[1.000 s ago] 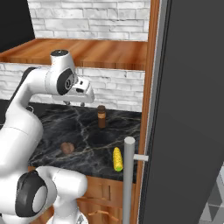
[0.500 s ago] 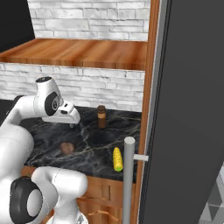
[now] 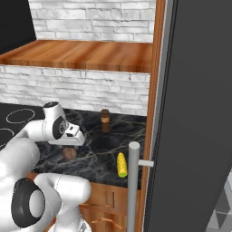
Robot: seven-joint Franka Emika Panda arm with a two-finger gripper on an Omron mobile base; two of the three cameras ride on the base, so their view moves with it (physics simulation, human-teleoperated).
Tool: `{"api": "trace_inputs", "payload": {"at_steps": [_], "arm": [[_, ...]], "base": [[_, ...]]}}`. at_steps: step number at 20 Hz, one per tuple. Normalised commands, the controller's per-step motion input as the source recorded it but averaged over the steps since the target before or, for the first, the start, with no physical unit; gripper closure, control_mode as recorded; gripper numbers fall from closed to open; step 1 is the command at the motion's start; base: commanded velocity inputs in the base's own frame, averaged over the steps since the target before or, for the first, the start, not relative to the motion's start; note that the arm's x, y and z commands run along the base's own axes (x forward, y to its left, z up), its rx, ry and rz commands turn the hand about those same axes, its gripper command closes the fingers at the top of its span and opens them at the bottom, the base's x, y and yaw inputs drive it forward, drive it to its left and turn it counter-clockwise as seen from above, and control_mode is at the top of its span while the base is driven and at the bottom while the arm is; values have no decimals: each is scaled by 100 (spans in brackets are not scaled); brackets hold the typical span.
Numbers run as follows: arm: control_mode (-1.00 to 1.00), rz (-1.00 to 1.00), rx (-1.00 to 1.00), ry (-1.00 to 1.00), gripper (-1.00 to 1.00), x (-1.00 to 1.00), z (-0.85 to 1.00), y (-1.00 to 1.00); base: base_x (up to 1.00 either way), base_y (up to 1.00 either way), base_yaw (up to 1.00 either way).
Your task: Place the potato and corn inside the fridge drawer. Close the drawer after placing the vegetables.
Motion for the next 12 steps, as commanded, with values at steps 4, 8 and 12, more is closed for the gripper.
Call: {"api": "trace_inputs", "payload": {"at_steps": [4,8,12], "arm": [[-100,1,0,6,-100,36,-63,42],[-100,6,0,5,-100,25,-15,5],[-100,10,0,7,-100,14,-19,-1]], "base": [[0,0,0],[0,0,0],[0,0,0]]}}
